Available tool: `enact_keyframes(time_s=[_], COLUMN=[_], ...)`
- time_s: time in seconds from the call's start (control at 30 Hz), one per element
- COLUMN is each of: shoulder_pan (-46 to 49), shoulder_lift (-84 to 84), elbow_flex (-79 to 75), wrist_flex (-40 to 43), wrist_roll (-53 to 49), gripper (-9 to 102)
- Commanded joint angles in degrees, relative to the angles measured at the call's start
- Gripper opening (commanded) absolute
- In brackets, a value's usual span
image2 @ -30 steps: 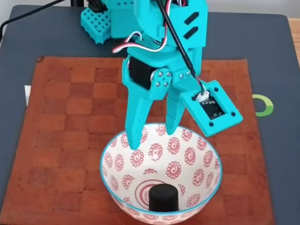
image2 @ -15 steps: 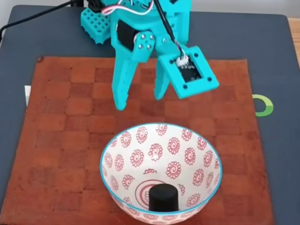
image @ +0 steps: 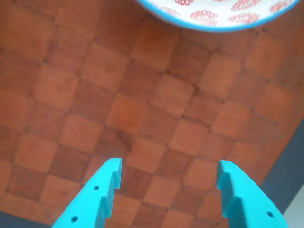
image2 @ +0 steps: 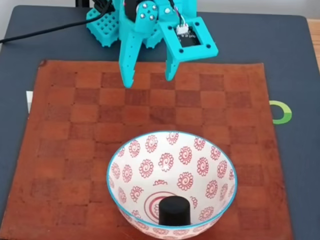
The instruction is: Grasp a black cylinder and put it in a bowl.
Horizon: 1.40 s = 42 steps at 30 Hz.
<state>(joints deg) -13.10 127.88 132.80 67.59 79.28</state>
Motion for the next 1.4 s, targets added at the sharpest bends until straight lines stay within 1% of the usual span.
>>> enact_keyframes(time_s=[0.0, 0.27, 0.4, 0.57, 0.83, 0.9, 1.03, 1.1, 1.2, 1.37], shoulder_pan=[0.7, 0.9, 1.1, 1.1, 1.1, 1.1, 1.1, 1.8, 2.2, 2.3], shoulder_lift=[6.2, 18.5, 25.7, 33.9, 44.5, 47.1, 52.2, 54.9, 58.8, 63.3], elbow_flex=[5.5, 20.9, 26.8, 33.7, 40.9, 41.9, 45.0, 46.8, 49.3, 49.7], wrist_flex=[-2.5, -6.6, -6.7, -6.6, -6.2, -5.7, -5.7, -5.6, -5.4, -1.7], wrist_roll=[1.2, 5.5, 6.9, 11.0, 11.2, 11.2, 11.2, 11.2, 11.2, 11.2], gripper=[25, 25, 24, 24, 24, 19, 5, 0, 0, 0])
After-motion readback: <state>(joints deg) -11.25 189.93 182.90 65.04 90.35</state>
